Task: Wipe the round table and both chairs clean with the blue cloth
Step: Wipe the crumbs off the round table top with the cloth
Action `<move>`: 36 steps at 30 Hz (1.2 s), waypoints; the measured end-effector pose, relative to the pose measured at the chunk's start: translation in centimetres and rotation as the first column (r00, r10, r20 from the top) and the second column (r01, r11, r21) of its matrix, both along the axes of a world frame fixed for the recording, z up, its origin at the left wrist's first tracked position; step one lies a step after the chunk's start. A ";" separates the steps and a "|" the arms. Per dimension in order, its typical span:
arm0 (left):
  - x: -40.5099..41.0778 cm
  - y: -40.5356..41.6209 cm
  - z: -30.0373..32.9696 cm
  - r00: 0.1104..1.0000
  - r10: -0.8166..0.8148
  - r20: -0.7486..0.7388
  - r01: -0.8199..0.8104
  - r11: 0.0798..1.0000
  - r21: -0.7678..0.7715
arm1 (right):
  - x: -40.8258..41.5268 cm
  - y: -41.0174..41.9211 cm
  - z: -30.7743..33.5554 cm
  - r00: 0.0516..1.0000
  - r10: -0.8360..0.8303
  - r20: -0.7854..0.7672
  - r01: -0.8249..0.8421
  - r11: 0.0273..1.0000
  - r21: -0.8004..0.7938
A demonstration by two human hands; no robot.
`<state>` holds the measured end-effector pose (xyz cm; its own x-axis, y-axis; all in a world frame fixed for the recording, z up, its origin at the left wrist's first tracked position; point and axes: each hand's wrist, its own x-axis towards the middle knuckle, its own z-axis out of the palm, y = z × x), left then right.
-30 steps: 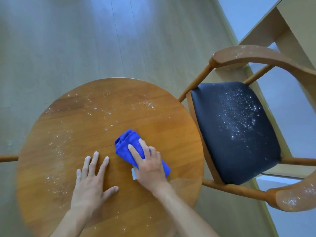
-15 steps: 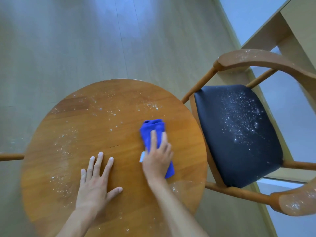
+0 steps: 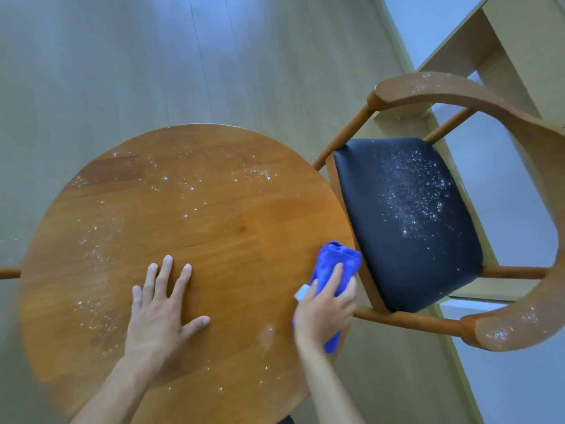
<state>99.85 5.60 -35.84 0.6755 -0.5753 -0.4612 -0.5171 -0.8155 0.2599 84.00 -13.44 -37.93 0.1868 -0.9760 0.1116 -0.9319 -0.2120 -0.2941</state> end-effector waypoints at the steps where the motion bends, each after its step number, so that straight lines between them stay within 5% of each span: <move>1: 0.0 -0.1 0.1 1.000 0.002 -0.005 -0.002 1.000 -0.001 | 1.2 2.2 0.2 1.000 0.026 0.016 -0.027 0.999 0.030; 4: 0.1 -0.1 0.2 1.000 0.011 -0.013 -0.011 1.000 -0.007 | 2.4 8.7 0.8 0.947 0.322 0.012 -0.322 0.945 0.065; 7: 0.0 -0.1 0.3 1.000 0.016 -0.002 -0.016 1.000 -0.023 | -0.8 8.8 0.7 0.710 0.703 0.028 -0.704 0.711 0.010; 10: 0.0 -0.2 0.4 1.000 -0.002 -0.001 0.002 1.000 0.003 | -5.7 4.4 0.7 0.570 0.822 0.018 -0.822 0.569 0.030; 14: -0.1 -0.1 0.4 1.000 -0.018 0.003 0.018 0.999 0.026 | -10.2 -1.5 0.2 0.768 0.638 -0.052 -0.639 0.769 -0.010; 17: -0.1 -0.1 0.6 1.000 -0.021 -0.002 0.022 0.999 0.035 | -9.7 -2.0 -0.2 0.965 0.263 -0.004 -0.263 0.965 -0.022; 19: -0.1 -0.1 0.8 1.000 -0.020 -0.011 0.020 0.999 0.036 | -7.0 0.2 -0.3 0.999 0.033 -0.007 -0.033 0.999 -0.036; 21: -0.1 -0.1 0.9 1.000 -0.022 -0.016 0.023 0.999 0.046 | -3.7 4.1 0.0 0.999 -0.009 -0.042 0.007 0.999 -0.053; 23: 0.0 0.0 1.0 0.999 -0.013 -0.034 0.014 0.999 0.031 | -0.9 9.7 0.4 0.986 0.153 -0.071 -0.155 0.987 -0.027; 27: 0.6 0.4 1.2 0.994 0.014 -0.104 -0.020 0.998 -0.058 | -1.1 15.9 0.9 0.798 0.601 -0.035 -0.599 0.799 0.050; 31: 1.2 0.7 1.3 0.992 -0.015 -0.122 0.009 0.999 -0.048 | -5.1 7.7 0.2 0.469 0.883 -0.030 -0.883 0.468 -0.029; 33: 1.2 0.5 1.3 0.992 -0.015 -0.124 0.011 0.999 -0.031 | -5.7 2.6 0.1 0.522 0.849 -0.081 -0.852 0.522 -0.024; 36: 1.0 0.2 1.4 0.991 0.009 -0.136 -0.016 0.999 -0.044 | -4.0 -1.0 0.2 0.852 0.516 -0.093 -0.518 0.856 0.002</move>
